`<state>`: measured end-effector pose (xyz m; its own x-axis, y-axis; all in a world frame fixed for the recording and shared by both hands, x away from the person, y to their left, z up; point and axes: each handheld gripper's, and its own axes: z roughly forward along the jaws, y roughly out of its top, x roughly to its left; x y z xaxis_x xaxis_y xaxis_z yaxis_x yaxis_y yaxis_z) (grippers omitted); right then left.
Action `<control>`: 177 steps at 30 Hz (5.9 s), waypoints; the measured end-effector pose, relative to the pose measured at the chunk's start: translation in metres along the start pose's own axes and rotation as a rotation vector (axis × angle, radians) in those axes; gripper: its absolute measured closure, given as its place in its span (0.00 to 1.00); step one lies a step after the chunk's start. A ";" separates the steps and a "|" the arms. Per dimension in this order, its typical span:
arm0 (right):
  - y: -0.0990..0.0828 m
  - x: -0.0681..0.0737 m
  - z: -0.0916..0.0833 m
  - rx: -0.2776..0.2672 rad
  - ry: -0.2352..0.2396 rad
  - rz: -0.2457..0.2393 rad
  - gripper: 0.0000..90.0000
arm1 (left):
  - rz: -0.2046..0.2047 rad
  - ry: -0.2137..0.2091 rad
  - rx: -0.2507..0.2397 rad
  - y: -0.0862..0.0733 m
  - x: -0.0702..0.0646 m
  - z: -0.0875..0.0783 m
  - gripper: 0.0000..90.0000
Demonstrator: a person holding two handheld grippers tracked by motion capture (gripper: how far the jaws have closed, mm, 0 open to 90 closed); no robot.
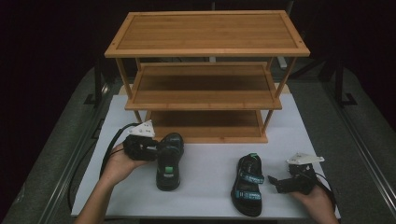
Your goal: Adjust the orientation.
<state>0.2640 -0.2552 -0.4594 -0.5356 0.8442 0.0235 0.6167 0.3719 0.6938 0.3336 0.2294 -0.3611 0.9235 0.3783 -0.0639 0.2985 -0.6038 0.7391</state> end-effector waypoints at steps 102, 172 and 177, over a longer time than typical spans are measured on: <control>0.034 0.007 -0.054 -0.126 0.258 -0.080 0.57 | -0.220 0.337 0.062 -0.145 -0.009 -0.023 0.00; 0.086 -0.023 -0.021 -0.094 0.212 -0.087 0.81 | -0.224 0.333 0.061 -0.145 -0.009 -0.022 0.00; 0.092 -0.016 -0.035 -0.140 0.261 -0.146 0.54 | -0.225 0.333 0.061 -0.145 -0.009 -0.022 0.00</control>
<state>0.3089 -0.2482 -0.3711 -0.7535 0.6515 0.0881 0.4472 0.4098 0.7950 0.2771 0.3293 -0.4526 0.7079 0.7063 0.0090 0.5070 -0.5170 0.6897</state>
